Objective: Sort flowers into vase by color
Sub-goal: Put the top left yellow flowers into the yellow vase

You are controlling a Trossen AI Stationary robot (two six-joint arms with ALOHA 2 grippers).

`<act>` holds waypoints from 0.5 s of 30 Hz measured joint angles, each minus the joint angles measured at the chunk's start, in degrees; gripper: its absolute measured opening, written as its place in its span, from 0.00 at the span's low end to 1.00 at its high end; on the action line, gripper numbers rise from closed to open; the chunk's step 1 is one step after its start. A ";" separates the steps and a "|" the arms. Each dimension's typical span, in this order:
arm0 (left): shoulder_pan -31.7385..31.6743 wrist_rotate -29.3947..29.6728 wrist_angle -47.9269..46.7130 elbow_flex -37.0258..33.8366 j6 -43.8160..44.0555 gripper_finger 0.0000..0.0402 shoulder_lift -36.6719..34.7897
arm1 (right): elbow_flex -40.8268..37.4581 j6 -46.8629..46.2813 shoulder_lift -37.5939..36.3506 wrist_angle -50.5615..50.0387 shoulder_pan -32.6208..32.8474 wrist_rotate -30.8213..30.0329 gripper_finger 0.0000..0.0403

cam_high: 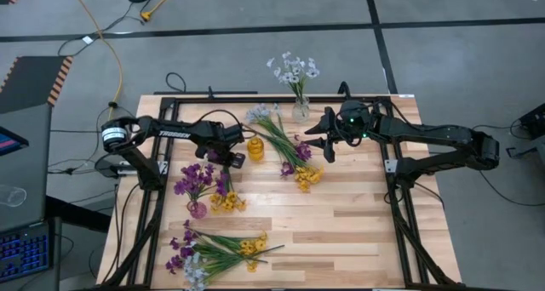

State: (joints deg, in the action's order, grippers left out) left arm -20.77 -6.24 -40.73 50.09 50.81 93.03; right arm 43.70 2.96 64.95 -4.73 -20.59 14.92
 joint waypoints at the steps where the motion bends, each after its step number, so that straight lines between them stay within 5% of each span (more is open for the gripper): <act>1: 0.27 0.20 0.44 -0.27 0.01 0.27 -0.01 | 0.00 0.00 0.02 0.00 -0.01 0.00 0.48; 15: 1.53 0.82 2.62 -3.17 1.16 0.19 -0.31 | 0.00 0.00 0.01 0.02 -0.01 0.00 0.48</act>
State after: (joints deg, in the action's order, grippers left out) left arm -19.25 -5.42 -38.11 46.92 51.97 92.73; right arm 43.70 2.96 64.96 -4.71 -20.60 14.92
